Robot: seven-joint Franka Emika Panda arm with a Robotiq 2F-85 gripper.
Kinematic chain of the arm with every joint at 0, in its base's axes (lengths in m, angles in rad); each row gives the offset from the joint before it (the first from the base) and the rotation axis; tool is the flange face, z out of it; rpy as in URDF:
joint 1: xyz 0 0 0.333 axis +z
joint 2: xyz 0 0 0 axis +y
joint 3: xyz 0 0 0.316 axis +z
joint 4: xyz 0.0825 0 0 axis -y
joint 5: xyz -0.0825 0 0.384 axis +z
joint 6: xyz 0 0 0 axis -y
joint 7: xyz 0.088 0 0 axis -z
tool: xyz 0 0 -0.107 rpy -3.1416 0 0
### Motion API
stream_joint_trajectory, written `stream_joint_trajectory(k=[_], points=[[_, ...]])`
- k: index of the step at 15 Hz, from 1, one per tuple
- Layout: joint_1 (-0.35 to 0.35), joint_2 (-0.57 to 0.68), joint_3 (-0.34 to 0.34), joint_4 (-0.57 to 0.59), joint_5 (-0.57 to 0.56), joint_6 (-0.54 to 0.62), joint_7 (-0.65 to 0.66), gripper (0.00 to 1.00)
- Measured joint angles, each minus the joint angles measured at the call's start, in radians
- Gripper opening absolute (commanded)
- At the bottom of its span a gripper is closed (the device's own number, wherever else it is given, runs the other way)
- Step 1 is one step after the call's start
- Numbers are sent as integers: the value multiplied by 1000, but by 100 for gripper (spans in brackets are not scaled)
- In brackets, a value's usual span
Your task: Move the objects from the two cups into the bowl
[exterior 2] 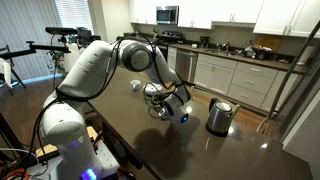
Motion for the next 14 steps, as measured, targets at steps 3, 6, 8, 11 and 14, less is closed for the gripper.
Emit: stream_joint_trajectory(k=[3,6,8,11,14], points=[[9,4,0,8,0,1,2,57],[16,10,-1,31,0,1,12,57],[16,12,-1,50,-1,1,26,57],[18,13,-3,83,-8,10,43,57],[30,13,-8,119,-26,42,56,57]])
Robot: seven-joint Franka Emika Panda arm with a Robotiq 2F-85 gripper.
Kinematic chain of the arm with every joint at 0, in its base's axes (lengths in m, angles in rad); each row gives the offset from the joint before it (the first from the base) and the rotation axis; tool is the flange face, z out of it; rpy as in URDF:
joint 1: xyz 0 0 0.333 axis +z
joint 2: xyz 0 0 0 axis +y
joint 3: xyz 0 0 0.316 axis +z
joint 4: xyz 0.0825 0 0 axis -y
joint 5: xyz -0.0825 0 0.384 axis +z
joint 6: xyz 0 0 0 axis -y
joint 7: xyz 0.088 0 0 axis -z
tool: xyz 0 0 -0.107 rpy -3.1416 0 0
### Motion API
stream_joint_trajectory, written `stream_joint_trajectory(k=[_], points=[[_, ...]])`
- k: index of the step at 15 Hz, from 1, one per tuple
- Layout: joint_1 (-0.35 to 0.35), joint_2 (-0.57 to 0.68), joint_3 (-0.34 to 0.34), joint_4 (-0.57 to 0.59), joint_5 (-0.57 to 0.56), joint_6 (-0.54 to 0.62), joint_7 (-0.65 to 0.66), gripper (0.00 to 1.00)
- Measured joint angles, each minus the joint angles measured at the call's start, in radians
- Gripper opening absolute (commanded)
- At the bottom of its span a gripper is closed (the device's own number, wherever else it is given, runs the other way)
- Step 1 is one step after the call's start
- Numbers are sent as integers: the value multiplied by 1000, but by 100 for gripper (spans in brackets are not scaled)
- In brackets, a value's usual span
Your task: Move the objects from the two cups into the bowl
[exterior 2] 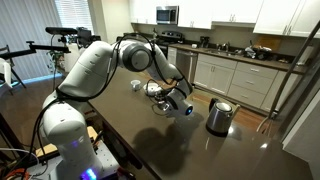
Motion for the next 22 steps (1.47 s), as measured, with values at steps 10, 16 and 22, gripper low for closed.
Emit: stream_joint_trajectory(k=[10,16,22], points=[[49,-23,-14,127,-135,144,14,57],[52,-27,-18,224,-257,186,33,57],[74,-26,-14,279,-384,240,33,57]])
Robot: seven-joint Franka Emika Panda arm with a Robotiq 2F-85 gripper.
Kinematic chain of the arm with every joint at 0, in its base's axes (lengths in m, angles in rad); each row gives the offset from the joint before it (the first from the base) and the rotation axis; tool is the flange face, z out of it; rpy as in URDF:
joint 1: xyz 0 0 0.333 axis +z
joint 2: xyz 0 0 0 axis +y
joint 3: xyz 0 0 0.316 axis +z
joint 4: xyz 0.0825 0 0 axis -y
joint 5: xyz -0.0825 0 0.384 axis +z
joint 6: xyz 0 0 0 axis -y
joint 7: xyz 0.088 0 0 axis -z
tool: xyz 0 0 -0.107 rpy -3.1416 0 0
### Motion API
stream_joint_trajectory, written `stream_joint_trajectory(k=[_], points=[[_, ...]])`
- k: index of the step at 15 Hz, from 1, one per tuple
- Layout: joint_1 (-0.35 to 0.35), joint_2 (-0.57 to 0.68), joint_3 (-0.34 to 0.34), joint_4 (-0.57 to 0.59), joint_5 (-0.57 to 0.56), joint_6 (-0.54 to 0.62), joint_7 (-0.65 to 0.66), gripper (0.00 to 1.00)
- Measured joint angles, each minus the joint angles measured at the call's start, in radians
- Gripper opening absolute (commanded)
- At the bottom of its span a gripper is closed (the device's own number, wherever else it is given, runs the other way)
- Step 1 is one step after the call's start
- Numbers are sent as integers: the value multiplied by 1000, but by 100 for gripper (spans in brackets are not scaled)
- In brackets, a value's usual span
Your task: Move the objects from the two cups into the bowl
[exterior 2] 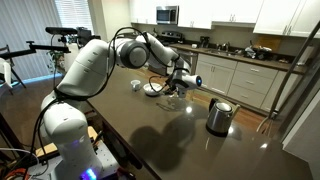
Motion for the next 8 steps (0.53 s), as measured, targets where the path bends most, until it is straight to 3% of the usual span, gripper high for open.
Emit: stream_joint_trajectory(k=[8], points=[[57,0,20,44,-76,125,0,57]])
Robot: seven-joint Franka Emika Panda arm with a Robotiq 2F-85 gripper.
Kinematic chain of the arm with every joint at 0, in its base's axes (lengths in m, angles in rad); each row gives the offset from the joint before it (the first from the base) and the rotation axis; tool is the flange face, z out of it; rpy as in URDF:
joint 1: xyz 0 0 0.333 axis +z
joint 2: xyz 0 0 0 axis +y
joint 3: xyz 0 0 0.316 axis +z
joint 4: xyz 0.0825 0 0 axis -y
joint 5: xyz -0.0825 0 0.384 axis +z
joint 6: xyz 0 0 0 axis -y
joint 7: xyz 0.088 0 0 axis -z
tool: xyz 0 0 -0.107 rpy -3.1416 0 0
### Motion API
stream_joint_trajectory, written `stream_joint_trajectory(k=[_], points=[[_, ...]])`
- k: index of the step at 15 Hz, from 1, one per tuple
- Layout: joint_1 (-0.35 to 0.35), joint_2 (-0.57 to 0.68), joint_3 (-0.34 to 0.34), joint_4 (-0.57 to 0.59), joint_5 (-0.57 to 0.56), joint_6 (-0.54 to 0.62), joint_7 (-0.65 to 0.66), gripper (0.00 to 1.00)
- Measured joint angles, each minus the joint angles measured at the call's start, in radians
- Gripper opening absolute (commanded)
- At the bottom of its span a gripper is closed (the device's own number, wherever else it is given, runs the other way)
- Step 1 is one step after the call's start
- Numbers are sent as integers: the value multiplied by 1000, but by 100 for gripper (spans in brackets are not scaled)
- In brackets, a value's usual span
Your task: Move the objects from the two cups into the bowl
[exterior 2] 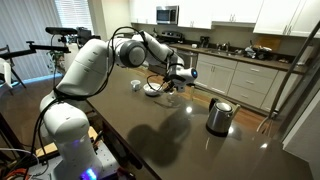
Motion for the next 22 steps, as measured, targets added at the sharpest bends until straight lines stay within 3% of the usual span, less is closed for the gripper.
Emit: stream_joint_trajectory(k=[9,19,20,22], points=[[67,0,41,20,-71,228,-2,57],[80,-63,92,-43,-90,296,-11,57],[81,-78,97,-64,-90,307,-17,82],[82,-105,104,-106,-90,329,-30,82]])
